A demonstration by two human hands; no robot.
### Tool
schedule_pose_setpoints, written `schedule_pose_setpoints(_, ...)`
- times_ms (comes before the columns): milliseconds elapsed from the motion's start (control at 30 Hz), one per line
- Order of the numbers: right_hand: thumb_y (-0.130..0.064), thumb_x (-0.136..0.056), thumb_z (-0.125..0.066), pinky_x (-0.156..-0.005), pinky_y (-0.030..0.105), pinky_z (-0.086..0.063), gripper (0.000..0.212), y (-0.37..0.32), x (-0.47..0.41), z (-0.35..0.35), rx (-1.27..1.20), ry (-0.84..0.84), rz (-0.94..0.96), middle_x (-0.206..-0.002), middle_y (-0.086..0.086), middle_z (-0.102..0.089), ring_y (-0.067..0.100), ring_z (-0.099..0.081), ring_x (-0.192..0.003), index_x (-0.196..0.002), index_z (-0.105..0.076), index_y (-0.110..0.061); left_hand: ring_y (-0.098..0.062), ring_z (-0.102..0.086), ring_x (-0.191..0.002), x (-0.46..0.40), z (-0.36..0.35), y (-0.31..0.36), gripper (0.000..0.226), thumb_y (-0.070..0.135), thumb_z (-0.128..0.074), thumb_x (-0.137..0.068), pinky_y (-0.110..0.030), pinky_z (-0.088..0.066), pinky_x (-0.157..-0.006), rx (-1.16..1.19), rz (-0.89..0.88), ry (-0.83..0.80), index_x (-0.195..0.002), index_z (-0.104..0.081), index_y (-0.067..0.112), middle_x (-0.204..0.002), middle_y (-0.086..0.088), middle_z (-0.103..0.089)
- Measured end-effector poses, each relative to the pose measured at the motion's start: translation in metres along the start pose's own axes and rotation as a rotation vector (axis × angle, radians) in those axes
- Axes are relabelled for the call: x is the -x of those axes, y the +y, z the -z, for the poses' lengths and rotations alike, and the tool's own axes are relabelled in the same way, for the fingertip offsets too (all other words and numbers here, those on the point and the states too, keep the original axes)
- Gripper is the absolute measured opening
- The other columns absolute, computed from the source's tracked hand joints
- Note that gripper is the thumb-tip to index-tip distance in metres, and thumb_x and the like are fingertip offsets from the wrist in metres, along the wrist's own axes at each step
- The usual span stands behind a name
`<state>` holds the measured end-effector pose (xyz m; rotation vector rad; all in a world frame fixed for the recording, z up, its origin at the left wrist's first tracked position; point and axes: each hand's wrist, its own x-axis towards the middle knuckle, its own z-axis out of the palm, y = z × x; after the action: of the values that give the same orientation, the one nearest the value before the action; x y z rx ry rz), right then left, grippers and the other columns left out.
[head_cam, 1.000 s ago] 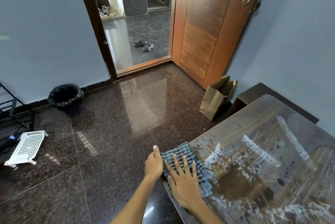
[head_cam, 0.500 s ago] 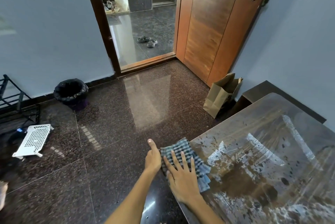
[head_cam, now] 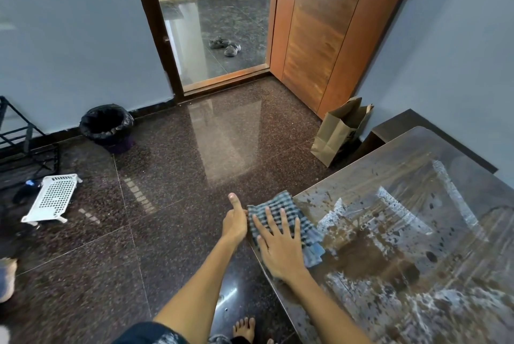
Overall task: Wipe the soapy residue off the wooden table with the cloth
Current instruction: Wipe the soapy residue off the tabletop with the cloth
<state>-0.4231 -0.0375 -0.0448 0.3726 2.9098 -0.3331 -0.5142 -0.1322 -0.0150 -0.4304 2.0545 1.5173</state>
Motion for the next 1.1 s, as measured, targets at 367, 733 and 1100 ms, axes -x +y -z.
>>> schedule_pose_setpoints(367,-0.064,-0.084,0.015,-0.110,0.044,0.022,0.064,0.069,0.013,0.012,0.116,-0.069,0.047,-0.153,-0.009,0.017,0.022,0.010,-0.144,-0.144,0.009,-0.045,-0.029,-0.058,-0.103,-0.003,-0.001,-0.004,0.088,0.072,0.002,-0.079,-0.047,-0.039,-0.102,0.054,0.008,-0.066,-0.088,-0.062,0.011,-0.100,-0.012,-0.068)
schedule_pose_setpoints(733,-0.048,-0.100,-0.018,-0.108,0.044,-0.014,0.046,0.051,0.060,0.003,0.155,-0.129,0.322,-0.150,-0.009,-0.033,0.018,-0.032,-0.137,-0.145,-0.026,-0.042,-0.026,-0.052,-0.112,0.002,-0.009,-0.013,0.084,0.060,0.001,-0.090,-0.037,-0.034,-0.098,0.008,-0.020,-0.041,-0.115,-0.058,0.006,-0.121,-0.011,-0.061)
schedule_pose_setpoints(1100,-0.054,-0.096,-0.001,-0.108,0.059,0.000,0.051,0.027,0.008,0.015,0.036,-0.158,0.011,-0.156,-0.008,0.016,0.025,0.013,-0.144,-0.145,0.006,-0.047,-0.027,-0.041,-0.129,0.014,-0.021,-0.019,0.075,0.053,-0.002,-0.095,-0.034,-0.028,-0.105,-0.137,-0.098,-0.065,-0.134,-0.048,0.007,-0.140,-0.012,-0.046)
